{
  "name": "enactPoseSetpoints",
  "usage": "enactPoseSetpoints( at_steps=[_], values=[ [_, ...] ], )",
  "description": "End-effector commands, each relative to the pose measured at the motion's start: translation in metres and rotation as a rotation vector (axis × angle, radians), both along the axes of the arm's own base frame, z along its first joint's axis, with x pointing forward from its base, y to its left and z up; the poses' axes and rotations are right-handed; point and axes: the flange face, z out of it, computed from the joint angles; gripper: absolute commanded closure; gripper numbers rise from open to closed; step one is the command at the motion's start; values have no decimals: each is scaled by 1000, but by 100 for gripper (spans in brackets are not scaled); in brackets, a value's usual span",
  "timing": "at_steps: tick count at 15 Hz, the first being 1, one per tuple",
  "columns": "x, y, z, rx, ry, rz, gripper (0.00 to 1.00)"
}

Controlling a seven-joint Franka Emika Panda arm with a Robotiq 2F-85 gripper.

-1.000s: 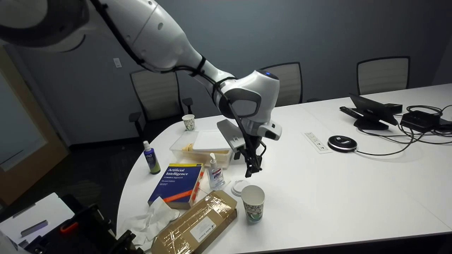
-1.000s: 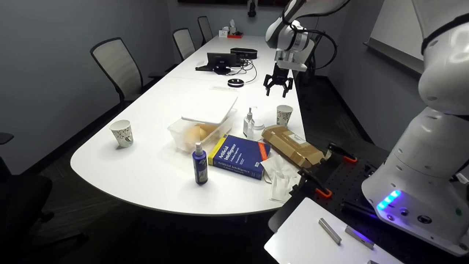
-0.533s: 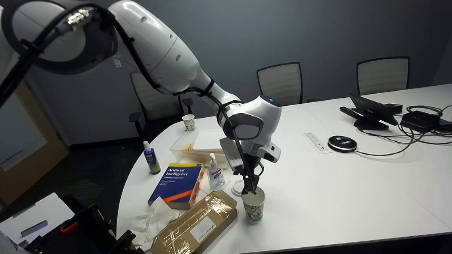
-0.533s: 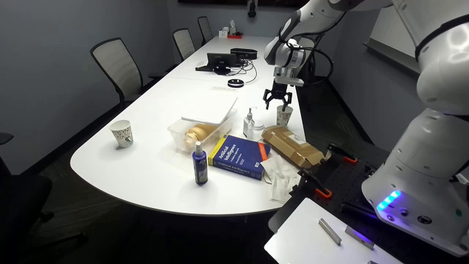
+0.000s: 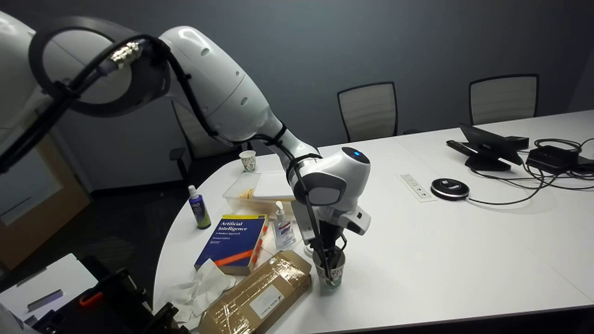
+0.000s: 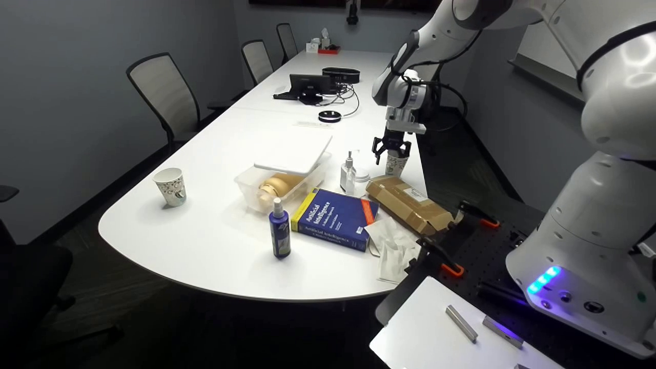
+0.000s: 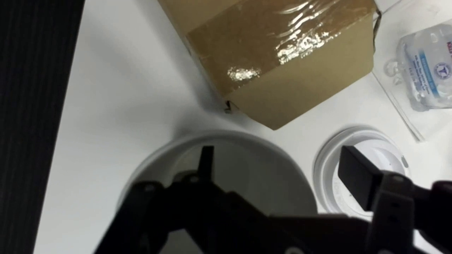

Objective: Move the cup next to the box to the left of the book

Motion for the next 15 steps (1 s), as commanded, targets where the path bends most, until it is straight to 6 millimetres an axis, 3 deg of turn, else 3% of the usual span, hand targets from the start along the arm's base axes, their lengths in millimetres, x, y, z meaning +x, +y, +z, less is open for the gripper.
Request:
enactPoseSetpoints(
  at_steps=[1, 8, 12, 15],
  values=[
    [6, -4, 1, 2, -26, -54, 44],
    [20, -8, 19, -30, -45, -102, 97],
    [32, -10, 53, -79, -70, -145, 100],
    [38, -7, 94, -126, -86, -190, 99]
  ],
)
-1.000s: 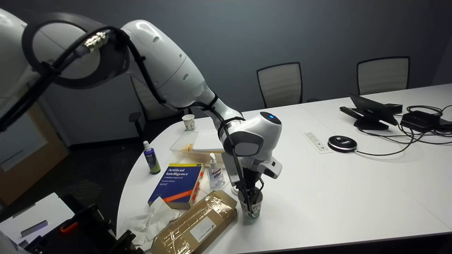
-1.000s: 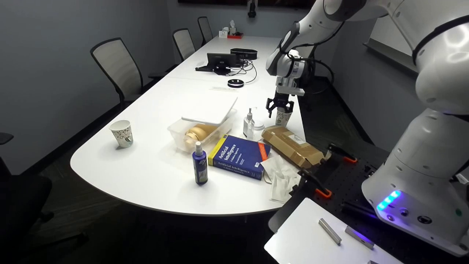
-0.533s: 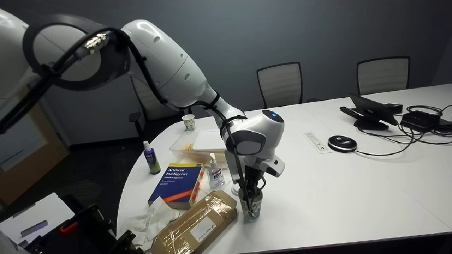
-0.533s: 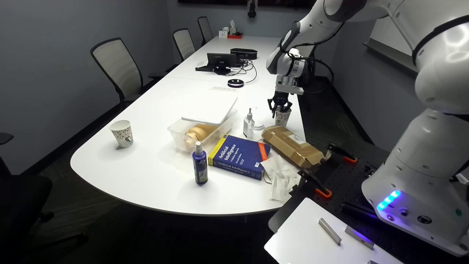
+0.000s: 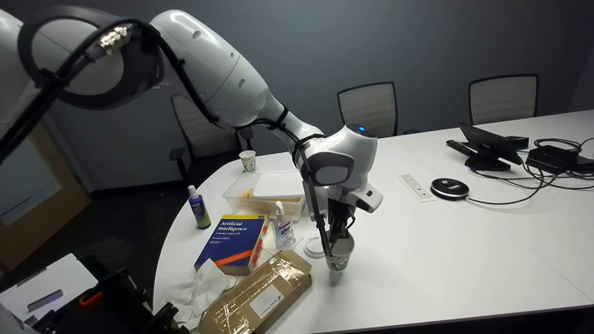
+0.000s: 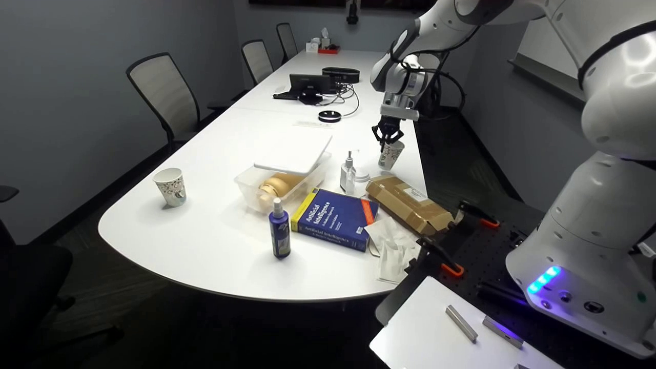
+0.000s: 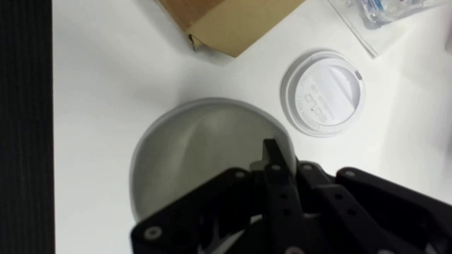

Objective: Move the cup next to the box to the left of the book

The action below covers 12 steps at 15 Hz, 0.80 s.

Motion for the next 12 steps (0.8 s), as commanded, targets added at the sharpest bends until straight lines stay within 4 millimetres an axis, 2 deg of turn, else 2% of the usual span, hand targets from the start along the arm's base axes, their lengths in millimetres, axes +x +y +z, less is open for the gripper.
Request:
enactPoseSetpoints(
  at_steps=[1, 3, 6, 9, 12],
  values=[
    [5, 12, 62, -69, -13, -60, 99],
    [8, 26, 97, -116, -14, -70, 99],
    [7, 67, 139, -169, 14, -29, 99],
    [2, 127, 160, -184, 26, 45, 99],
    [-7, 192, 171, -195, 31, 143, 99]
  ],
)
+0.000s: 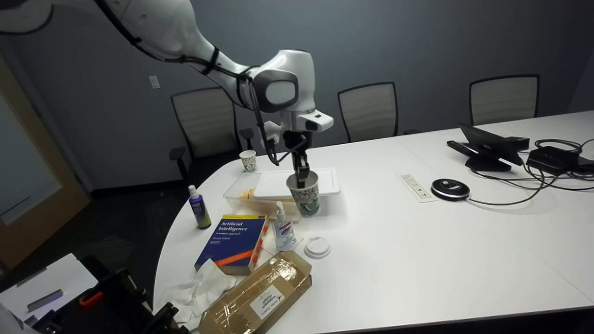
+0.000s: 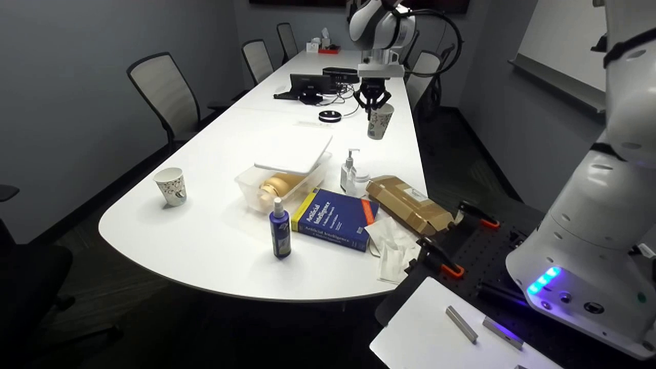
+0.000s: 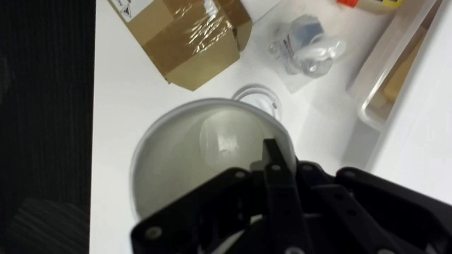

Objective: Move the cup next to the box to the left of the book

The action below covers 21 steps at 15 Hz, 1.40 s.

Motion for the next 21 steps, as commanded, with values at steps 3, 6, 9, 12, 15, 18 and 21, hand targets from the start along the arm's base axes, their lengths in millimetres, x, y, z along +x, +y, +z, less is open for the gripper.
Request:
enactPoseSetpoints(
  at_steps=[3, 6, 9, 12, 15, 18, 21],
  values=[
    [-32, 114, 12, -7, 61, 193, 99],
    [-32, 171, -4, 25, 104, 324, 99],
    [-33, 219, -23, 49, 144, 423, 99],
    [-39, 254, -41, 42, 183, 499, 99],
    [-48, 279, -55, 42, 202, 567, 99],
    [-59, 297, -66, 71, 216, 618, 99],
    [-71, 310, -75, 95, 217, 645, 99]
  ],
)
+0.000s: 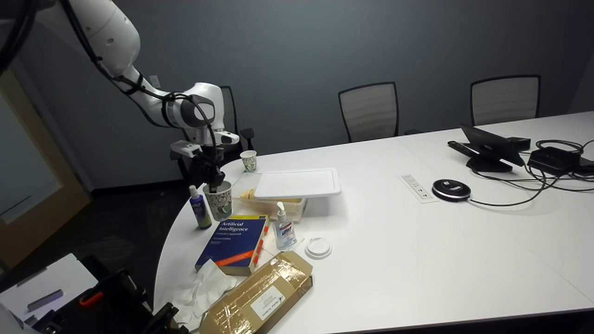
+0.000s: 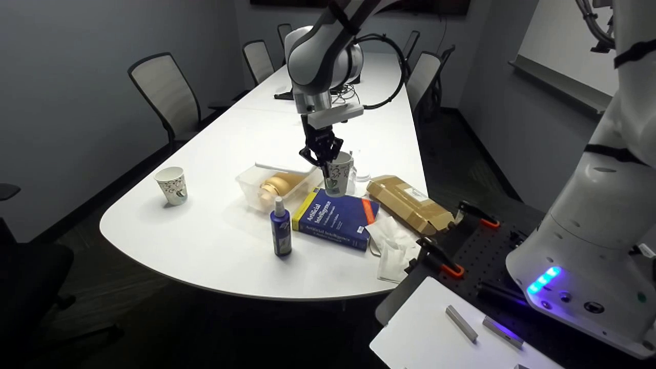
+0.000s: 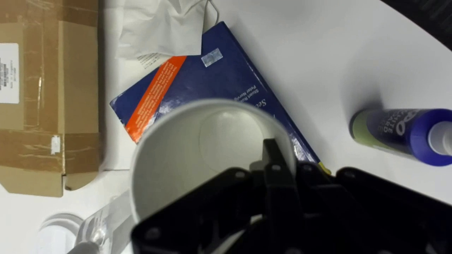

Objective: Move the cup next to the box to the left of the book

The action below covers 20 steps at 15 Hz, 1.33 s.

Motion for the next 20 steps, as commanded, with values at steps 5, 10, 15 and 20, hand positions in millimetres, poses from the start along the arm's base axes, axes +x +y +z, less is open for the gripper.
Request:
enactPoseSetpoints(
  at_steps=[5, 10, 15, 20],
  values=[
    [-18, 20, -15, 59, 13, 15, 98],
    [-23, 26, -18, 86, 10, 12, 98],
    [-47, 39, -32, 46, 13, 32, 99],
    [-96, 68, -55, 38, 12, 69, 99]
  ],
)
